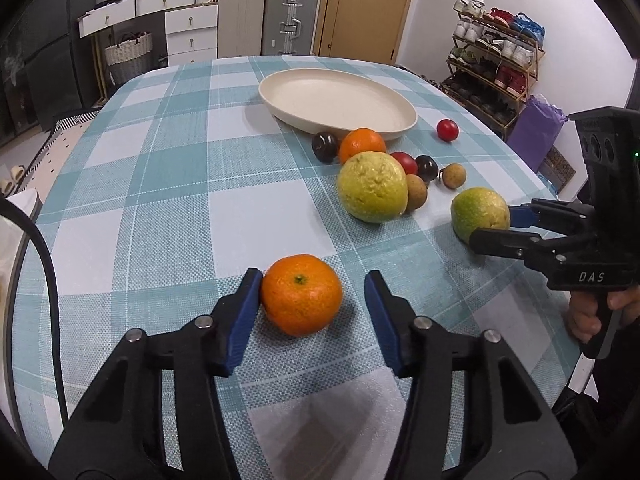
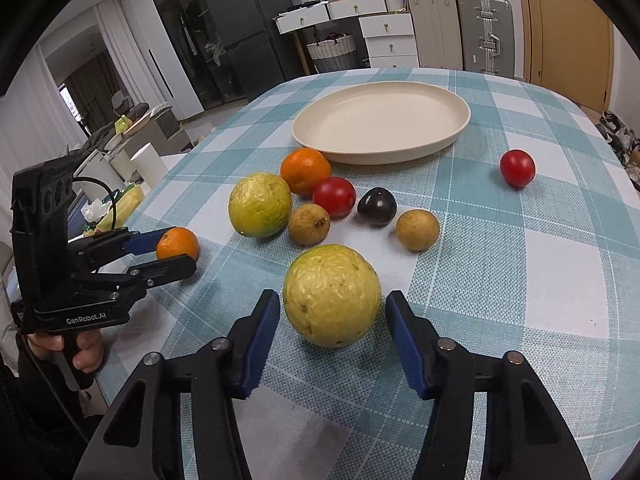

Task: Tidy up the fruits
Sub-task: 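Grasp the large yellow fruit with the right gripper while the left gripper grasps the tangerine, then carry the yellow fruit and tangerine to the cream plate and lower them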

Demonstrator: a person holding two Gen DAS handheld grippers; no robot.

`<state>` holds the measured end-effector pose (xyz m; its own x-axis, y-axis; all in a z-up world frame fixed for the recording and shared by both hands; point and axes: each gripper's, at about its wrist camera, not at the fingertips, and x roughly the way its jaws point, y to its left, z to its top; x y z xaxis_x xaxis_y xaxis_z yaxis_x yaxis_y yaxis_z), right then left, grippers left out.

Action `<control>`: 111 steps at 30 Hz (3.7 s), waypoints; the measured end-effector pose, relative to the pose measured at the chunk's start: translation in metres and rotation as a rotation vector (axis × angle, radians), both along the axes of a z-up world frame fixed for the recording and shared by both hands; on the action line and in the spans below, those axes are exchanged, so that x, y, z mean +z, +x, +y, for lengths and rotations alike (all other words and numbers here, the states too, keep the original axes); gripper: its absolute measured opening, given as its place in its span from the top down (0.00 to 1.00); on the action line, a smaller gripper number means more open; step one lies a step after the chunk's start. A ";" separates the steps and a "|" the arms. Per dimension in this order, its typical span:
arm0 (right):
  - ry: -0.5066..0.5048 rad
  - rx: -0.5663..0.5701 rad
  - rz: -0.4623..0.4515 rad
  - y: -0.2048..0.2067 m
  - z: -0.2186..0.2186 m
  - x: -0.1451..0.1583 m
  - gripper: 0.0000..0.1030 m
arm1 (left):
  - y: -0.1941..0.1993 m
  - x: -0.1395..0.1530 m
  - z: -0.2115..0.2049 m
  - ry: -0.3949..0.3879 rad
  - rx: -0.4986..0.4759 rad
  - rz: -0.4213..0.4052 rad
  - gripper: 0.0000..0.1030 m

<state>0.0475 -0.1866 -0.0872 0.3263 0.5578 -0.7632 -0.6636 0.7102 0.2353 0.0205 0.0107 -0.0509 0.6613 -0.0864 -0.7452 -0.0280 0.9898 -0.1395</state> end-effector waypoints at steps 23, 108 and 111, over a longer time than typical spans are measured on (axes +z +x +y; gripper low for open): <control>0.027 0.003 -0.038 -0.005 -0.012 0.010 0.53 | -0.002 0.000 -0.001 -0.019 -0.002 0.011 0.64; 0.079 -0.121 -0.123 0.145 0.044 0.015 0.53 | 0.194 0.020 0.009 0.022 0.021 -0.164 0.64; 0.072 -0.123 -0.124 0.147 0.045 0.013 0.53 | 0.194 0.020 0.008 0.033 0.018 -0.161 0.64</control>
<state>0.1942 -0.1414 -0.0744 0.4845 0.5594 -0.6726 -0.6000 0.7720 0.2098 0.2147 0.0187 -0.0305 0.7738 -0.0505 -0.6315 -0.0258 0.9935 -0.1110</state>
